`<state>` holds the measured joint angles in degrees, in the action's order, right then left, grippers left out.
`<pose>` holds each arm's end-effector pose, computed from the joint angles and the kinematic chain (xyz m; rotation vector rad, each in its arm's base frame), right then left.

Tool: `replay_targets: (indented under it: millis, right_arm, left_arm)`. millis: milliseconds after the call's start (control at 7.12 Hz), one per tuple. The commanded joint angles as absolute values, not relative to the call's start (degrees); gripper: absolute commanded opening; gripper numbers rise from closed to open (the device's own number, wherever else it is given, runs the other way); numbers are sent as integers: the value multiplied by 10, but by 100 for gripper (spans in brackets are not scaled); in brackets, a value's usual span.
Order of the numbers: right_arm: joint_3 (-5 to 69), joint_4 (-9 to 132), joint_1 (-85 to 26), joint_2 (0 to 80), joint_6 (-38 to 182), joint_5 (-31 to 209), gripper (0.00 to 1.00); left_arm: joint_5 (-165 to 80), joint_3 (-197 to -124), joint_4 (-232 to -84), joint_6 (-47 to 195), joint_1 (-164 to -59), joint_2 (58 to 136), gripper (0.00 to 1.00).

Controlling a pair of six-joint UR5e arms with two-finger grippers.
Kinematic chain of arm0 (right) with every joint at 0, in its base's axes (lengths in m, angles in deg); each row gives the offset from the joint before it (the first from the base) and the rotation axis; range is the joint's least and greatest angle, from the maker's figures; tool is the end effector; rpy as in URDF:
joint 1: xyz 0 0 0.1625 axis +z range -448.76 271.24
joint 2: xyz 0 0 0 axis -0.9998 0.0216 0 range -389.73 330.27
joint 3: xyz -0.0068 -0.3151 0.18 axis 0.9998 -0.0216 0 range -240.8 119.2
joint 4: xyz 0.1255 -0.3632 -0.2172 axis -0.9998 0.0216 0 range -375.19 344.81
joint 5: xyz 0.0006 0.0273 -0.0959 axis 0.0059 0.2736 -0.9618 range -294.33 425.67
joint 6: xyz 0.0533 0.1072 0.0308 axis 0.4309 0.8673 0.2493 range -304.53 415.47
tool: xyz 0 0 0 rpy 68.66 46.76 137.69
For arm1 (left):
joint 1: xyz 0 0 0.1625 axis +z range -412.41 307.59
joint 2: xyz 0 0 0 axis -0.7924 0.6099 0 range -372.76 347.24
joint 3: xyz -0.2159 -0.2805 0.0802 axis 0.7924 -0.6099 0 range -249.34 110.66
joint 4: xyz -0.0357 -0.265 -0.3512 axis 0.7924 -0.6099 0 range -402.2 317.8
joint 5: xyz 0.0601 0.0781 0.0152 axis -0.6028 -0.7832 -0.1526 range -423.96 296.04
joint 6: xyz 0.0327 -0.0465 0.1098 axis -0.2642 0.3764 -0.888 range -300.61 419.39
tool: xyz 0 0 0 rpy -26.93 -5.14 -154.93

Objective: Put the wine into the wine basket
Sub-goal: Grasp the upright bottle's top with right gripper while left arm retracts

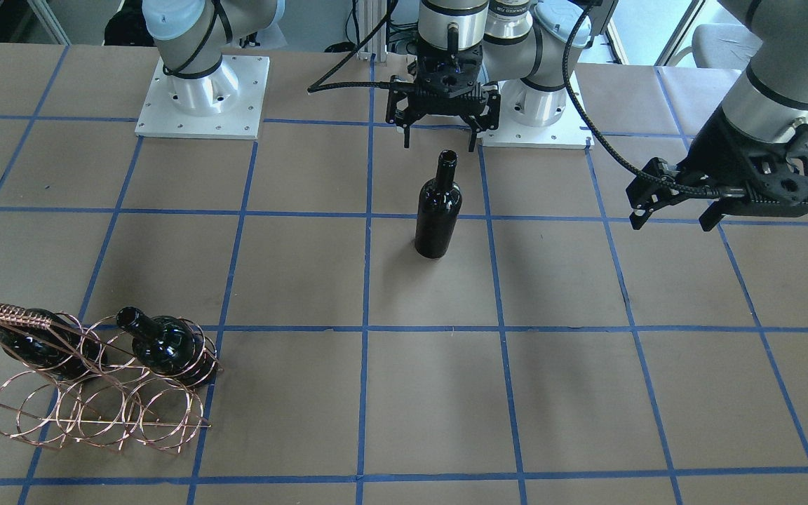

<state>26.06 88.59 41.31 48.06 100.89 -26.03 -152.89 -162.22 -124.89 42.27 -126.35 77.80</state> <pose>0.4867 -0.3770 0.3359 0.1467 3.1015 -0.1251 0.0167 -0.5483 0.3835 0.0298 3.1382 -0.1099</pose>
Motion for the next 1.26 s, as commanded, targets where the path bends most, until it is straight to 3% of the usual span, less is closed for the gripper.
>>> replay_targets:
  millis: [0,421,561,702,1123]
  right_arm:
    - [258,895,428,452,1016,-265,96]
    - [273,895,427,445,1018,-250,84]
    - [272,896,427,445,1014,-249,66]
    - [271,896,427,445,1014,-249,39]
    - [271,904,427,444,1014,-255,13]
  left_arm:
    - [-1533,-1623,-1259,353,-1254,769,100]
    - [-1531,-1625,-1254,353,-1244,771,100]
    - [-1528,-1625,-1254,352,-1238,772,100]
    - [-1526,-1627,-1255,352,-1238,772,100]
    - [-1523,-1631,-1256,352,-1239,772,100]
